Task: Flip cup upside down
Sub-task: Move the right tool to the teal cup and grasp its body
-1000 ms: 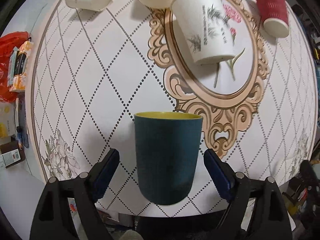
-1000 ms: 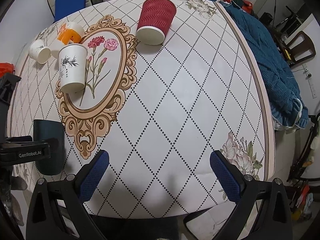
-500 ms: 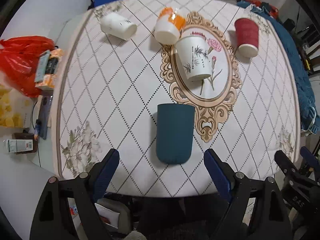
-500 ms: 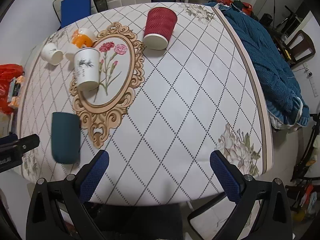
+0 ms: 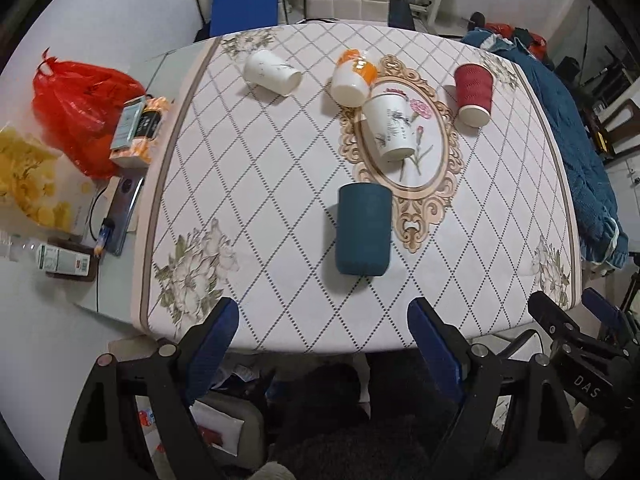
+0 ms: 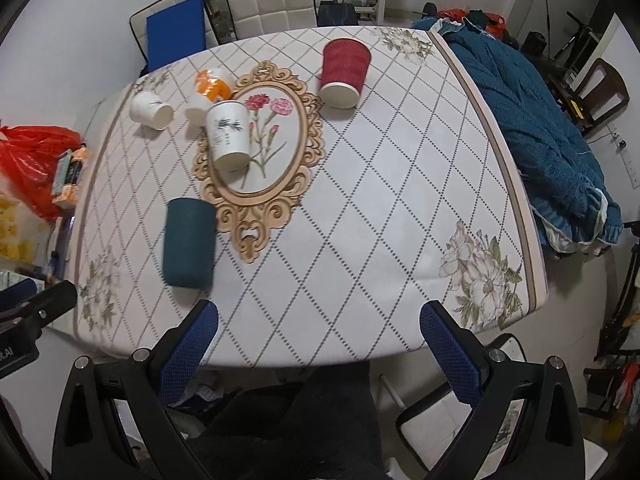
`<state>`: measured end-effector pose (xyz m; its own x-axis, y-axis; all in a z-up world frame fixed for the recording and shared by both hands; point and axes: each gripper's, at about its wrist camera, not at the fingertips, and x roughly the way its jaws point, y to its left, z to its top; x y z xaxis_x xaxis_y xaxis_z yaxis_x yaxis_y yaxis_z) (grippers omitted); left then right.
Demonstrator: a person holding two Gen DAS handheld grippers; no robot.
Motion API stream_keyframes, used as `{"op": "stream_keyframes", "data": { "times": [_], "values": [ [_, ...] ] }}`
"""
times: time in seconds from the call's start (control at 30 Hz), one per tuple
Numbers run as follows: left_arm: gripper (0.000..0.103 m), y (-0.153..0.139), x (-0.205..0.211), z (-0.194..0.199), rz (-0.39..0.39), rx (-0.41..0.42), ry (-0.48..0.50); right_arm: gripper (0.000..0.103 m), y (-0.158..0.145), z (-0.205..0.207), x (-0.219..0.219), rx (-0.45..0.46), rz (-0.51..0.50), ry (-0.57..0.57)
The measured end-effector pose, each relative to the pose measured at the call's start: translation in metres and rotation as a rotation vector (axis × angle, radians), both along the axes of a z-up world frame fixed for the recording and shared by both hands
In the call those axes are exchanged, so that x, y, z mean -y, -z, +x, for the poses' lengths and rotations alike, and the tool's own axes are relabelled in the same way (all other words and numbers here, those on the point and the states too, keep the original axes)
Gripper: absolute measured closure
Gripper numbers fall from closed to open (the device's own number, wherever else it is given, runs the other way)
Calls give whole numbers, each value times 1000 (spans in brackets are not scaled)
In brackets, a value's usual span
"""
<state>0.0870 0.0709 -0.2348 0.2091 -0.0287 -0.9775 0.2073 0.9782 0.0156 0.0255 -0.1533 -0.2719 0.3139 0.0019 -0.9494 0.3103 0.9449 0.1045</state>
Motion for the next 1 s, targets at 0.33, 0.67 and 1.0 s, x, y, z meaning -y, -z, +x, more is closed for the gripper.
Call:
{"op": "stream_keyframes", "data": {
  "times": [0.33,0.67,1.0],
  "values": [
    [4,22,-52,15,74,6,-184,0,7,27,-38,-27,40,-110],
    [4,64,-82,32,113,-72,-360,0,31,91,-71,-94,11,-388],
    [4,98,-87,35,125,-133,-482,0,46,107,-142,-22,-474,-1265]
  ]
}}
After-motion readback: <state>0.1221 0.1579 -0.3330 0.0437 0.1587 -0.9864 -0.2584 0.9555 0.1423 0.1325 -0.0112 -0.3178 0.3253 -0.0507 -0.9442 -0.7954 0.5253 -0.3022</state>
